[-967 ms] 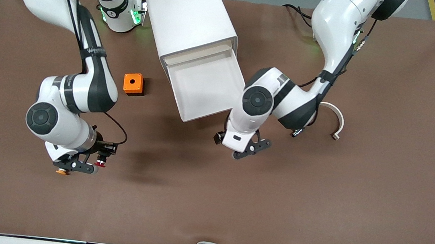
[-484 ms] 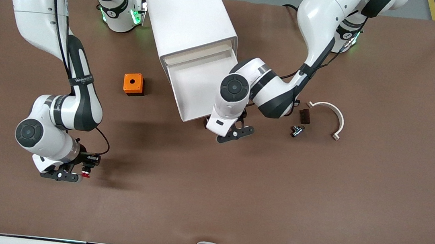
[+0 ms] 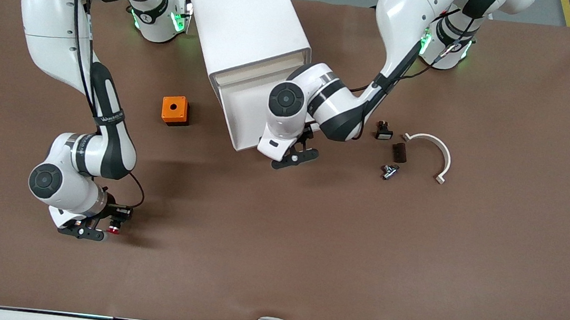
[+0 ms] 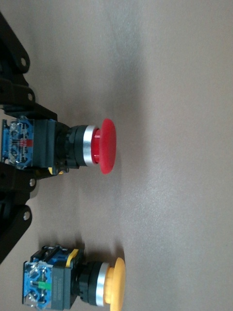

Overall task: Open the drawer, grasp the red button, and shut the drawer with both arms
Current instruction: 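Lower the red button beside the yellow button and open the right gripper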

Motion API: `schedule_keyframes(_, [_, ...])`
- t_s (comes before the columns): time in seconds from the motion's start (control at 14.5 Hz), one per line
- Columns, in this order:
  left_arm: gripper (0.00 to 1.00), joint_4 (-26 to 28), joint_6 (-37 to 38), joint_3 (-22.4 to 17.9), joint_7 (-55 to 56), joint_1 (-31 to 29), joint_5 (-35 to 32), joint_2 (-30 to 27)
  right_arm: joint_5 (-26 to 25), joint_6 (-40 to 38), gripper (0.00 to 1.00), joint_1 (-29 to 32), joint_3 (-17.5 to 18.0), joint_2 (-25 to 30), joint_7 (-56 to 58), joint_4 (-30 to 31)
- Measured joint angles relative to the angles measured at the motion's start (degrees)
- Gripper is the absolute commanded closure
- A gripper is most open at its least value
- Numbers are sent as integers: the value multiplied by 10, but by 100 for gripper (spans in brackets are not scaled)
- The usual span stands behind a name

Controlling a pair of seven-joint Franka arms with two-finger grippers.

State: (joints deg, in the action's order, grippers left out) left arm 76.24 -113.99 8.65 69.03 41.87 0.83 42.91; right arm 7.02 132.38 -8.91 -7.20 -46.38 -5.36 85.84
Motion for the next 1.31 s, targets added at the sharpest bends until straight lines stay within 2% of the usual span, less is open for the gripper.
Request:
schedule_keyframes(0.35, [0,6,4,43,54,5,1,0,2,8,98,1,4,-1,1,17])
schedule_keyframes(0.41, [0,6,4,50,64,5,4,0,2,11,73,0,5,-1,1,18])
schedule_keyframes(0.48, [0,6,4,53,69,5,12,0,2,11,9,0,6,-1,2,18])
schedule_keyframes(0.55, [0,6,5,56,71,5,22,0,2,11,0,0,6,-1,6,18])
schedule_keyframes(0.97, [0,8,8,72,102,5,74,0,0,8,0,0,6,5,27,8])
schedule_keyframes(1.31, [0,12,9,81,130,6,115,0,-27,-94,0,1,3,75,29,0])
